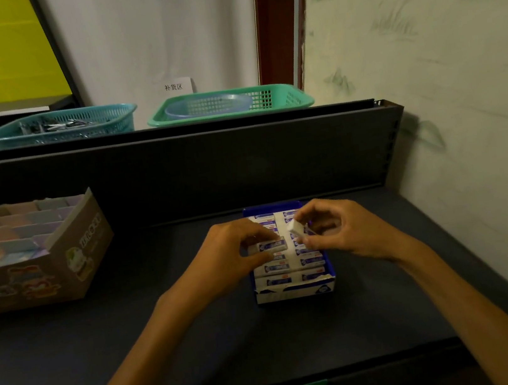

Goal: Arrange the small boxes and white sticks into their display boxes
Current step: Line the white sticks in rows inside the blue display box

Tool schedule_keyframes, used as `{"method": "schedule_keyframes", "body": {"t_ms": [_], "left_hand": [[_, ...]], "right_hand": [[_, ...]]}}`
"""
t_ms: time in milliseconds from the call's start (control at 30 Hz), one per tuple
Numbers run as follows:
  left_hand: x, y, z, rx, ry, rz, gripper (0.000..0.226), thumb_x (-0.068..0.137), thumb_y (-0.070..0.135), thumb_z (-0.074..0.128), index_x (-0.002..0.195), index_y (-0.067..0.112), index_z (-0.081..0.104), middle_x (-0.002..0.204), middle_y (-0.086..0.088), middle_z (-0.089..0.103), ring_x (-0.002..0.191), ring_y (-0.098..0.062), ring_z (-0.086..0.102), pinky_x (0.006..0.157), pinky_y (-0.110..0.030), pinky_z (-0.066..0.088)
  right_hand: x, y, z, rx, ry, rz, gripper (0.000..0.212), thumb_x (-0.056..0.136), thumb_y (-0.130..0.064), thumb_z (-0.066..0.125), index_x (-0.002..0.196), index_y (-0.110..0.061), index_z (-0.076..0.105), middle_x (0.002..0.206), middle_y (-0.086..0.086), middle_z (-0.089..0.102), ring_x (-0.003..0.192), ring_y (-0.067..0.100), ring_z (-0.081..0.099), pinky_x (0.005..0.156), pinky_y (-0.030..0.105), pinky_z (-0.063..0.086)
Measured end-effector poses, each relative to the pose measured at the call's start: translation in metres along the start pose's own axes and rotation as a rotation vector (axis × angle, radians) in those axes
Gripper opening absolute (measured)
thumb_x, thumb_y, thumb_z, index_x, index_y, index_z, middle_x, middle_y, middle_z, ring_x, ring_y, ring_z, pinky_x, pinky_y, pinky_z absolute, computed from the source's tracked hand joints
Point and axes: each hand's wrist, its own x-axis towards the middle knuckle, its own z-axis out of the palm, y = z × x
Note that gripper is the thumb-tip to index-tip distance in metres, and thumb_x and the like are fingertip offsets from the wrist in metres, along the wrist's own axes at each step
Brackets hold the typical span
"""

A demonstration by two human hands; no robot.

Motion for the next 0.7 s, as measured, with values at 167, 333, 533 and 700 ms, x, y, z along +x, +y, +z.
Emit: {"method": "schedule_keyframes", "body": {"t_ms": [167,333,533,700], "left_hand": [[-0.004,0.009,-0.001,0.063,-0.047,0.030,0.034,0.085,0.027,0.064,0.118,0.031,0.059,0.115,0.013,0.048,0.092,0.005,0.044,0.069,-0.006,0.039],[-0.005,0.010,0.005,0.118,-0.144,0.018,0.036,0.086,0.028,0.063,0.121,0.030,0.059,0.120,0.008,0.051,0.094,0.004,0.039,0.075,-0.008,0.036],[-0.001,0.011,0.008,0.119,-0.247,-0.010,0.033,0.084,0.026,0.066,0.117,0.028,0.062,0.117,0.005,0.054,0.091,-0.001,0.049,0.073,-0.013,0.043],[-0.001,0.009,0.009,0.134,-0.261,-0.001,0.034,0.084,0.024,0.067,0.117,0.027,0.063,0.118,0.005,0.055,0.091,-0.002,0.051,0.076,-0.015,0.045]], "right_hand": [[-0.012,-0.004,-0.001,-0.164,-0.080,-0.002,0.034,0.083,-0.021,0.070,0.108,-0.039,0.056,0.118,-0.016,0.057,0.111,-0.003,0.053,0.087,0.014,0.048],[-0.015,-0.007,0.001,-0.272,-0.161,0.041,0.031,0.083,-0.021,0.071,0.108,-0.035,0.060,0.115,-0.012,0.059,0.107,-0.001,0.055,0.087,0.017,0.049],[-0.010,-0.015,0.004,-0.419,-0.246,0.063,0.028,0.085,-0.023,0.068,0.113,-0.025,0.063,0.122,-0.007,0.055,0.106,0.006,0.055,0.079,0.015,0.048],[-0.005,-0.016,0.008,-0.486,-0.280,0.074,0.032,0.085,-0.019,0.068,0.116,-0.022,0.062,0.127,-0.005,0.052,0.109,0.005,0.048,0.076,0.012,0.044]]}}
